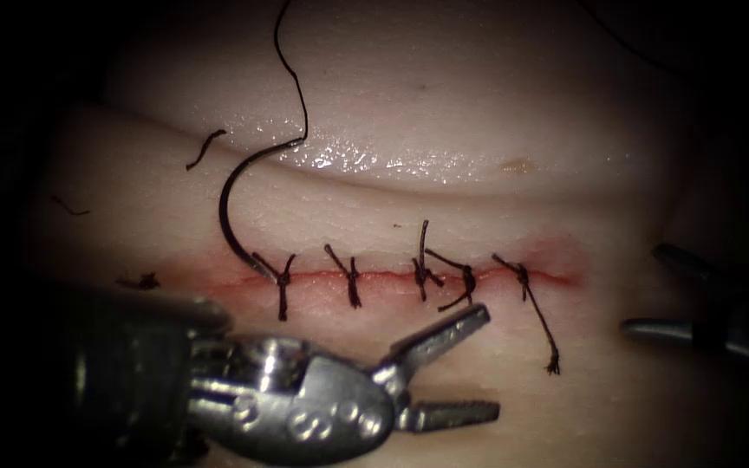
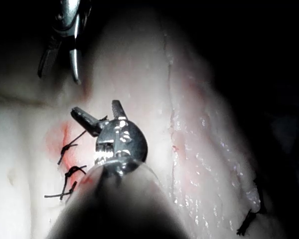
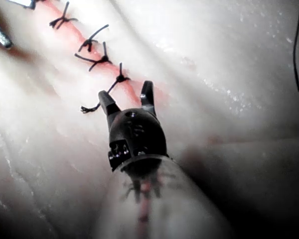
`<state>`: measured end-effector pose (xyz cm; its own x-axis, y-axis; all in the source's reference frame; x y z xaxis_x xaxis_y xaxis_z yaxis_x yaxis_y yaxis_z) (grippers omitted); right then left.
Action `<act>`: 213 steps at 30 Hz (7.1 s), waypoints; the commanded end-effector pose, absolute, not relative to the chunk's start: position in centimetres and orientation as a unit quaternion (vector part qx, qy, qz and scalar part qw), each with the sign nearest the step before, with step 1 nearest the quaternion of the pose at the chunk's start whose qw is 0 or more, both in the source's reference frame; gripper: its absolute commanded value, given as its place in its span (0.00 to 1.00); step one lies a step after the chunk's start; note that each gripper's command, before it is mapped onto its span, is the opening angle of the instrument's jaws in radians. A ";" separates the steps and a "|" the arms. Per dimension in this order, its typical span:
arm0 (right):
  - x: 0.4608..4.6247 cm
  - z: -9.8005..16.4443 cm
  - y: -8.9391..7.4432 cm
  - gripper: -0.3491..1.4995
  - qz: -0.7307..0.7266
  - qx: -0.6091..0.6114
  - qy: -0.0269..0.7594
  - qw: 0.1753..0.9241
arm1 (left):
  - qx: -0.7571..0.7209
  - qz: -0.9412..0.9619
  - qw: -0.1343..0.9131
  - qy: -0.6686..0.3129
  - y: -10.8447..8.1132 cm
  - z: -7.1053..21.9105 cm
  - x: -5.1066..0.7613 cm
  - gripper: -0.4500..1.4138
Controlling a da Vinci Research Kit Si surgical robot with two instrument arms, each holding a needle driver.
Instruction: Wound Closure
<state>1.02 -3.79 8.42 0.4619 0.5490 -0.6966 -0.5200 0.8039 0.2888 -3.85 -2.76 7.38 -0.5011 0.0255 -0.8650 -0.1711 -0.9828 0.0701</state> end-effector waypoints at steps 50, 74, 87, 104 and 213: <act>1.13 8.5 -3.9 0.58 0.307 0.013 0.416 0.856 | -0.425 0.905 0.005 0.019 -3.0 8.8 -4.63 0.35; 1.25 8.8 -3.9 0.62 0.168 0.038 0.506 0.845 | -0.439 0.897 0.046 0.012 -2.7 8.5 -4.30 0.00; 1.62 9.4 -3.9 0.73 0.083 0.036 0.554 0.828 | -0.430 0.901 0.055 0.019 -2.7 8.3 -4.09 0.00; 2.09 9.5 -4.0 0.74 0.051 -0.005 0.566 0.823 | -0.429 0.901 0.056 0.020 -2.7 8.3 -4.11 0.00; 1.91 8.8 -4.2 0.97 0.104 -0.021 0.570 0.815 | -0.128 0.962 0.055 -0.236 -3.1 7.8 -1.32 0.42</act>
<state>1.84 -4.21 8.79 0.3299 0.1453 -0.9327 -0.1956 0.9772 0.0831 -1.27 -3.00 7.72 -0.9585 0.1667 -0.2315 -0.0446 -0.8891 -0.4556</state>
